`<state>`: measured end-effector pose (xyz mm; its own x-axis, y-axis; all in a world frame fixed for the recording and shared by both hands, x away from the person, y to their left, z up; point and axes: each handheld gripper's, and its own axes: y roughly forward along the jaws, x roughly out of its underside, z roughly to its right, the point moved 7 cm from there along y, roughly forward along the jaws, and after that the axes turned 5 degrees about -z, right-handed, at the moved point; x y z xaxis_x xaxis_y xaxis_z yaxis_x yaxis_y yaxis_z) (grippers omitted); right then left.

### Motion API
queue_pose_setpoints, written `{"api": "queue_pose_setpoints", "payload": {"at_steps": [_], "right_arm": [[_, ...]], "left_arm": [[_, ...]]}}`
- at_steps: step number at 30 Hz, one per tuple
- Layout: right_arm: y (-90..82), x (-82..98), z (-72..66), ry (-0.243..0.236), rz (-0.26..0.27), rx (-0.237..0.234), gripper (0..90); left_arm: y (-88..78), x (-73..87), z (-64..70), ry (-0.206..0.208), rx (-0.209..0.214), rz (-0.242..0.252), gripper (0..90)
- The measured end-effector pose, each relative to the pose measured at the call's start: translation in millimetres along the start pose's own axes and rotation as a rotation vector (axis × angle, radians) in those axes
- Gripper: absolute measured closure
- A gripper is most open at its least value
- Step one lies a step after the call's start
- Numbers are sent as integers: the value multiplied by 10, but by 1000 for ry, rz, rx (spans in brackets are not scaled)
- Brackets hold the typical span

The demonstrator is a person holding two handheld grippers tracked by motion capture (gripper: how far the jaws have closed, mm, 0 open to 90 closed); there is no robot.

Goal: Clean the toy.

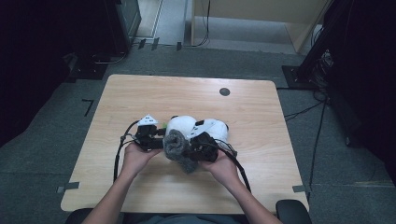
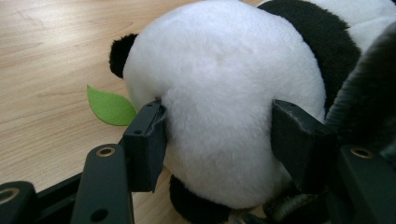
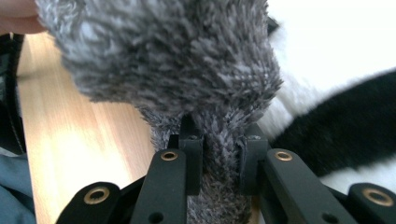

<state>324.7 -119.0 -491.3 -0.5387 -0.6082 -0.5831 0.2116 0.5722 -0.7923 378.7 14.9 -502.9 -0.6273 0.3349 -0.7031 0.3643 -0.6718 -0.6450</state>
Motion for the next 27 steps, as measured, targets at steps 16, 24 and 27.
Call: {"api": "queue_pose_setpoints", "payload": {"at_steps": [16,24,27], "right_arm": [[-243,231,74,32,3,19,777],[-376,352,118,59,17,15,777],[-431,407,139,70,17,13,778]], "left_arm": [[1,-2,5,7,-5,-2,388],[0,1,1,10,0,-6,393],[-1,0,-2,11,3,-9,396]]}}
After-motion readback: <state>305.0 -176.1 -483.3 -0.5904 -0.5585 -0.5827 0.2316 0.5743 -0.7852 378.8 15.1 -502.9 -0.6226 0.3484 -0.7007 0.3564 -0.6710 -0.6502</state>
